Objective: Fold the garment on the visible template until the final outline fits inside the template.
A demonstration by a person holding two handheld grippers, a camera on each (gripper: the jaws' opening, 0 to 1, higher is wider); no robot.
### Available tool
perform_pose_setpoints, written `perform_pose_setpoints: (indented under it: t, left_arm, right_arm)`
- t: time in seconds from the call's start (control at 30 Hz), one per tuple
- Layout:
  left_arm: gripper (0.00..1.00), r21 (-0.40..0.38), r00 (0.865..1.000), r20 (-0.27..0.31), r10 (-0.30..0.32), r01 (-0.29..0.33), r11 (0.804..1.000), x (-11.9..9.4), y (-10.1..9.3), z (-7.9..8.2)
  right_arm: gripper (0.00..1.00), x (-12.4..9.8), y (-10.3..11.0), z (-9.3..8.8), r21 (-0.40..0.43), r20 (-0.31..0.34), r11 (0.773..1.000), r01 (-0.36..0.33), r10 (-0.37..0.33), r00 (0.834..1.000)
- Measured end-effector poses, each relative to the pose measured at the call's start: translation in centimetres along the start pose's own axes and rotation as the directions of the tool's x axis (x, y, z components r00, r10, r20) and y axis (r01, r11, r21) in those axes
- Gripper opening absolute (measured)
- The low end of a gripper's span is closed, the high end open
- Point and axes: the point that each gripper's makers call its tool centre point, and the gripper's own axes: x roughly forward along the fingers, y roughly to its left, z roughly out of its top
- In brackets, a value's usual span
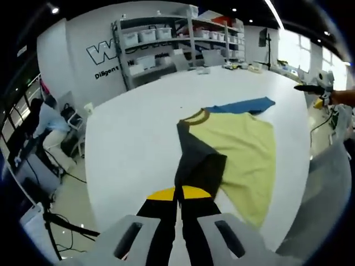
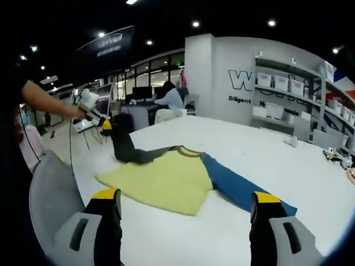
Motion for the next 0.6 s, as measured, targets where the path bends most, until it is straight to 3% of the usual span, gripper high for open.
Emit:
perform_pose_setpoints:
  t: [0.33, 0.6]
  left_arm:
    - [0.0, -0.068, 0.996, 0.006, 0.084, -0.083, 0.994, -0.9, 3.3, 0.3]
    - [0.0, -0.142, 0.982, 0.042, 0.182, -0.174, 0.974, -2.6, 6.7, 1.1]
  right_arm:
    - [0.97, 0.3, 2.4, -0.4, -0.088, -0.025, 0.993, -0.075, 0.073, 0.997]
    - [0.96, 0.5, 3.5, -0.8, -0.11, -0.054, 0.988, -0.105, 0.099, 0.994]
